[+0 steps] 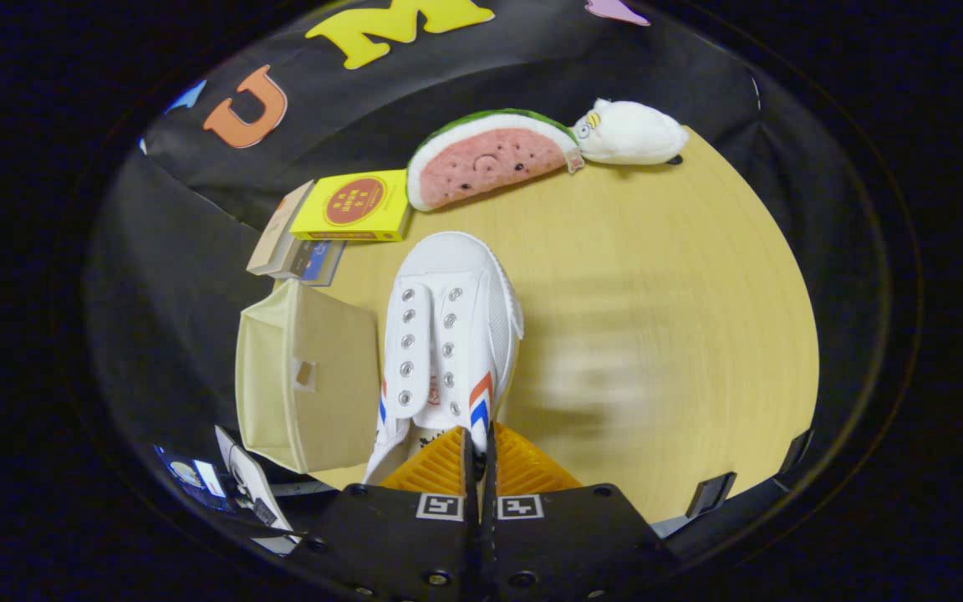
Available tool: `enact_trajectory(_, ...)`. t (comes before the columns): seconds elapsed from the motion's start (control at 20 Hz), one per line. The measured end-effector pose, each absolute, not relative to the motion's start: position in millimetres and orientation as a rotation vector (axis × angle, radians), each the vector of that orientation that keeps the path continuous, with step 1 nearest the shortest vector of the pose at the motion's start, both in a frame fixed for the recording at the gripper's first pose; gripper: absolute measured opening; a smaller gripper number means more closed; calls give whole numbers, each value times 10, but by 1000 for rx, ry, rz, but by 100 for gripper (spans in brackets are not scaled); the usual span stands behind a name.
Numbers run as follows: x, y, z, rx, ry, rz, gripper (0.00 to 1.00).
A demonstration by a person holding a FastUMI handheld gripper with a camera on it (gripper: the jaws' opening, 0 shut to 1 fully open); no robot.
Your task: Open the storage box then place both shoes into the box .Put the left shoe in first, then the right shoe, with the right side of both shoes facing outward in a uniform manner.
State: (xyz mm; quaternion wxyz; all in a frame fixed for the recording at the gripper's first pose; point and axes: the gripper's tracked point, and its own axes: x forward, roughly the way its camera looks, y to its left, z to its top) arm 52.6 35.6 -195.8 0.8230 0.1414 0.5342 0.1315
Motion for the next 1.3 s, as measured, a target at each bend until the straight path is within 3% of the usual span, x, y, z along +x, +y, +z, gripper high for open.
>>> enact_trajectory(0.35, 424, 1600, -1319, 285, 1067, 355, 0)
enact_trajectory(0.75, 444, 2709, -1449, 235, 1062, 282, 0)
enact_trajectory(1.3, 482, 2822, -2072, 173, 1104, 161, 0)
